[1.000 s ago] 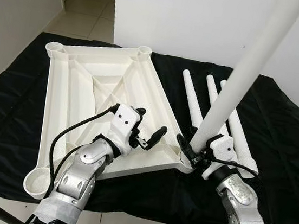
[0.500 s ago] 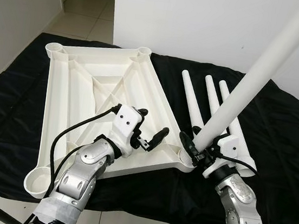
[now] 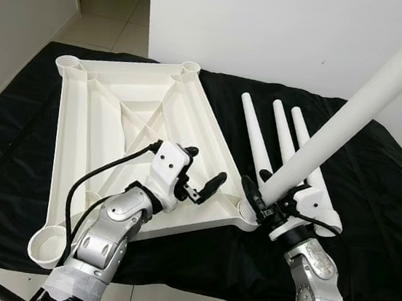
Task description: Building children table
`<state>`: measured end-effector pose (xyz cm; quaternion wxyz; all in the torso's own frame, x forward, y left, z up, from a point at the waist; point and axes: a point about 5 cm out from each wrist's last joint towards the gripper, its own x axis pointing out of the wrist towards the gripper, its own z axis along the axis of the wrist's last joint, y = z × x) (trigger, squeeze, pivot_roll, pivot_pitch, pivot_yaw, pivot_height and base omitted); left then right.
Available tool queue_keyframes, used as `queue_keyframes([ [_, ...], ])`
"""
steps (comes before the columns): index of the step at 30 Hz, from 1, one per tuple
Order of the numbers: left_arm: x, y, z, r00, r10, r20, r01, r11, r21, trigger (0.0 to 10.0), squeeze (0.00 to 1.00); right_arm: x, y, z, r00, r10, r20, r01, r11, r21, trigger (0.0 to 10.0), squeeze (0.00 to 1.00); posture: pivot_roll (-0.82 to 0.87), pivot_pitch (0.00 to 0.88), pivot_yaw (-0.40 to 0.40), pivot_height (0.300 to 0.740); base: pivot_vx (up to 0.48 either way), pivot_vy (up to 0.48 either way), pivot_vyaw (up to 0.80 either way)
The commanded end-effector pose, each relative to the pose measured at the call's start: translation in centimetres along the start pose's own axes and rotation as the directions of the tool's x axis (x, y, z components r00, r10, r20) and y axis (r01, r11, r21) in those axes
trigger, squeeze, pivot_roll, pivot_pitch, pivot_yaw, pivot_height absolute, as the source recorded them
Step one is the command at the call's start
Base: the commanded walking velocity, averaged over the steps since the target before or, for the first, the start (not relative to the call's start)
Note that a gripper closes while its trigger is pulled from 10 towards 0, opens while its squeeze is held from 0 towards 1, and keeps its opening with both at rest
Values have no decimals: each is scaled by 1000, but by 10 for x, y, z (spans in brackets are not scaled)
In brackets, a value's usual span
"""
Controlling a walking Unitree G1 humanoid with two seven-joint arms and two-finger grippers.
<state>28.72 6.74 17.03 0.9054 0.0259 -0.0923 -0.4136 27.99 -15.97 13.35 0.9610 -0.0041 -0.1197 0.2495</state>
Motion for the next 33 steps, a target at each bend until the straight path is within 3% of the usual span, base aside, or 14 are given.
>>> queue_keyframes([
  [1,1,-3,1,1000,-29,-1,29,1000,-3,10000,0,-9,-3,-22,991,-24,-131,21,999,-29,10000,0,-2,85,-51,740,0,0,0],
  [6,1,-2,1,1000,-30,-2,30,1000,1,10000,0,-5,-6,-20,988,-15,-152,1,995,-97,10000,0,-1,84,-49,740,0,0,0],
  [10,1,-2,2,1000,-31,-2,31,1000,2,10000,0,-3,-7,-20,987,-13,-160,-2,996,-93,10000,0,-1,84,-49,740,0,0,0],
  [11,1,-2,2,1000,-30,-2,30,1000,3,10000,0,-2,-10,-21,985,-46,-164,44,999,-18,10000,0,1,85,-51,740,0,0,0],
  [14,1,-2,2,1000,-29,-1,29,1000,4,10000,0,-2,-13,-22,983,-65,-169,69,997,19,10000,0,1,85,-51,740,0,0,0],
  [15,2,-2,2,1000,-27,1,27,1000,5,10000,0,-1,-15,-25,979,-98,-177,116,989,91,10000,0,3,86,-54,740,0,0,0],
  [23,1,-3,3,1000,-28,1,28,1000,9,10000,0,-4,-12,-30,972,-144,-186,179,966,187,10000,0,3,89,-53,740,0,0,0],
  [30,1,-3,3,1000,-29,-1,29,1000,12,10000,0,-8,-5,-30,977,-147,-152,171,973,158,10000,0,2,91,-52,740,0,0,0],
  [33,1,-3,3,1000,-31,-1,31,999,14,10000,0,-12,3,-26,988,-111,-107,121,988,100,10000,0,1,89,-51,740,0,0,0],
])
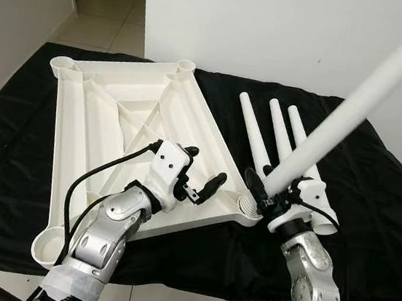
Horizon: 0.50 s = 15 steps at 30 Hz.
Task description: Building children table
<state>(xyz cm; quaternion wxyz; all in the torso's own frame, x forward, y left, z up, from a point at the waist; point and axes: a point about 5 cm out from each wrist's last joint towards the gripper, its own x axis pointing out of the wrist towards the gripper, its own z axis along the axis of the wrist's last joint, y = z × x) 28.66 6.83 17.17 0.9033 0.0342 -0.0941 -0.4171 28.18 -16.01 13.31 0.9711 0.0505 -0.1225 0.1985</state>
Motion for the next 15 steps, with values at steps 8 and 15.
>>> queue_keyframes([
  [8,3,-4,2,1000,-30,3,30,1000,-1,10000,0,-3,0,-31,963,2,-270,-33,993,-111,10000,0,0,78,-47,740,0,0,0],
  [15,2,-4,3,999,-43,9,43,999,-11,10000,0,10,7,-8,974,94,-205,-131,976,-176,10000,0,10,63,-54,740,0,0,0],
])
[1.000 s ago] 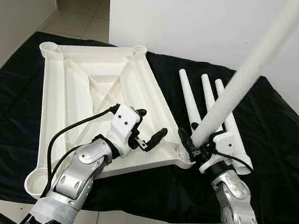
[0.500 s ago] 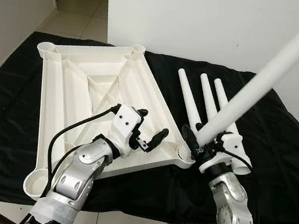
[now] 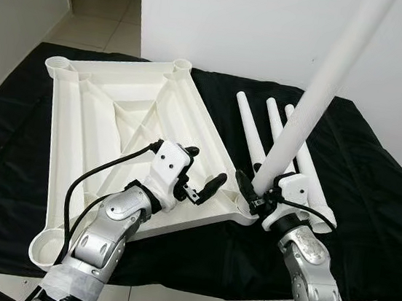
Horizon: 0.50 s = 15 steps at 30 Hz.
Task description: Building children table
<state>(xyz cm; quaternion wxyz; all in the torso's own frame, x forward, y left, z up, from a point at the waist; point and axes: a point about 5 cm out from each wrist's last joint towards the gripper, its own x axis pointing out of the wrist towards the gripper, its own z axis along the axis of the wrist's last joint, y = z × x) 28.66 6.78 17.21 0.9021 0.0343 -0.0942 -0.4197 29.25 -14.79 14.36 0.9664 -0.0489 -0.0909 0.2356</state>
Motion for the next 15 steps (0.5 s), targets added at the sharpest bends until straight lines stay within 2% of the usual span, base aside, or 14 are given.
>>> queue_keyframes([
  [1,2,-4,3,999,-38,13,38,999,-23,10000,0,-3,3,-9,996,44,-79,-45,999,-19,10000,0,10,63,-54,740,0,0,0],
  [2,2,-4,3,999,-38,13,38,999,-23,10000,0,-3,3,-9,996,44,-79,-45,999,-19,10000,0,10,63,-54,740,0,0,0],
  [3,1,-3,3,999,-43,17,44,998,-38,10000,1000,-2,4,-3,996,67,-60,-68,997,-23,10000,0,13,56,-56,740,0,0,0],
  [6,1,-2,5,998,-54,28,55,997,-52,10000,1000,1,5,5,995,96,-38,-97,995,-30,10000,0,14,49,-58,740,0,0,0],
  [10,2,2,13,997,-70,25,70,997,-18,10000,1000,5,4,13,992,125,-30,-127,990,-68,10000,0,13,39,-55,740,0,0,0],
  [11,2,3,18,994,-98,49,100,994,-40,10000,0,6,4,14,991,127,-32,-129,989,-72,10000,0,13,39,-55,740,0,0,0],
  [15,0,0,34,976,-173,132,187,977,-103,10000,0,6,3,15,990,135,-40,-138,987,-80,10000,0,13,39,-55,740,0,0,0],
])
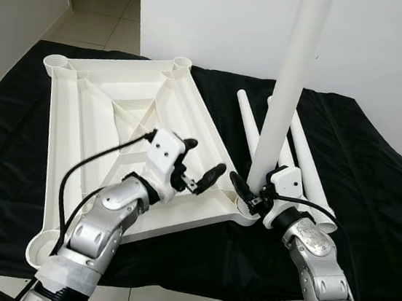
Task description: Building children table
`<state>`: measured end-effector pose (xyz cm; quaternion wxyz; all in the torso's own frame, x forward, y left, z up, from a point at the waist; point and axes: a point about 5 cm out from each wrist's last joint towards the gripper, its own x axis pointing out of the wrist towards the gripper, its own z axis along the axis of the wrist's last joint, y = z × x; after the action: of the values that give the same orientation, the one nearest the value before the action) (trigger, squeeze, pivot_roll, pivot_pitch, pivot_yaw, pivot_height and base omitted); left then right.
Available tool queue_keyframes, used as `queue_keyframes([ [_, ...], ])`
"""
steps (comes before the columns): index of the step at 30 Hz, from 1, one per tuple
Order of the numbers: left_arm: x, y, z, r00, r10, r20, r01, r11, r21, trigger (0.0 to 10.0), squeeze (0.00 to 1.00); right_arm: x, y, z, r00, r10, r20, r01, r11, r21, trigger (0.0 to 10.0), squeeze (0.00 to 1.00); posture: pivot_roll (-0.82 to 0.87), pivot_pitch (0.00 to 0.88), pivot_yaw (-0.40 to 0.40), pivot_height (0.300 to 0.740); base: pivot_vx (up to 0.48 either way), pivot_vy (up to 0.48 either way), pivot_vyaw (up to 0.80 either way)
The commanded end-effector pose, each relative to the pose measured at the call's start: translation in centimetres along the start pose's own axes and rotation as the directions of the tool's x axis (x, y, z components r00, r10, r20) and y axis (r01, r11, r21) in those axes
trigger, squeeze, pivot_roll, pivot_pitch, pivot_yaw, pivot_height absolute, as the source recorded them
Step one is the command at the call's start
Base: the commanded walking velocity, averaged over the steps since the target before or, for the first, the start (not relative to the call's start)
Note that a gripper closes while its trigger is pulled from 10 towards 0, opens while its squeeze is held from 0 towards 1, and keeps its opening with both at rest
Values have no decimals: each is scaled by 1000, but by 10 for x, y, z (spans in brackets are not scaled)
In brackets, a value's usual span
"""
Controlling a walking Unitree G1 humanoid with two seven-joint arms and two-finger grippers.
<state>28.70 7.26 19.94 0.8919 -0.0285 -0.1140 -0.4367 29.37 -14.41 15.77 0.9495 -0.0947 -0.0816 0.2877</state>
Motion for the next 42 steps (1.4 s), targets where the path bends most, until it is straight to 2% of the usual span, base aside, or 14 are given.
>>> queue_keyframes([
  [1,0,-10,11,982,-182,48,184,982,-43,10000,0,2,2,3,1000,23,0,-23,1000,-7,10000,0,16,32,-55,740,0,0,0],
  [7,0,-14,19,968,-235,83,241,968,-74,10000,0,3,2,9,999,33,14,-33,999,0,10000,0,16,32,-56,740,0,0,0],
  [11,1,-20,26,946,-304,113,316,942,-116,10000,0,6,-2,23,997,50,54,-50,999,11,10000,0,13,29,-54,740,0,0,0],
  [14,2,-22,29,935,-333,125,348,928,-135,10000,0,7,-4,24,997,55,50,-55,998,3,10000,0,10,28,-52,740,0,0,0],
  [23,13,-17,42,930,-333,158,353,928,-122,10000,0,11,2,23,991,135,-6,-135,990,-46,10000,0,12,28,-50,740,0,0,0],
  [29,23,-13,56,927,-322,195,339,939,-62,10000,0,15,-1,22,987,151,-54,-154,986,-64,10000,0,16,33,-48,740,0,0,0],
  [32,26,-13,63,921,-323,219,343,938,-57,10000,0,16,-1,22,985,160,-66,-164,984,-66,10000,0,15,36,-47,740,0,0,0],
  [42,29,-16,66,905,-362,225,381,923,-48,10000,0,16,-2,20,980,170,-100,-178,981,-78,10000,0,13,41,-39,740,0,0,0],
])
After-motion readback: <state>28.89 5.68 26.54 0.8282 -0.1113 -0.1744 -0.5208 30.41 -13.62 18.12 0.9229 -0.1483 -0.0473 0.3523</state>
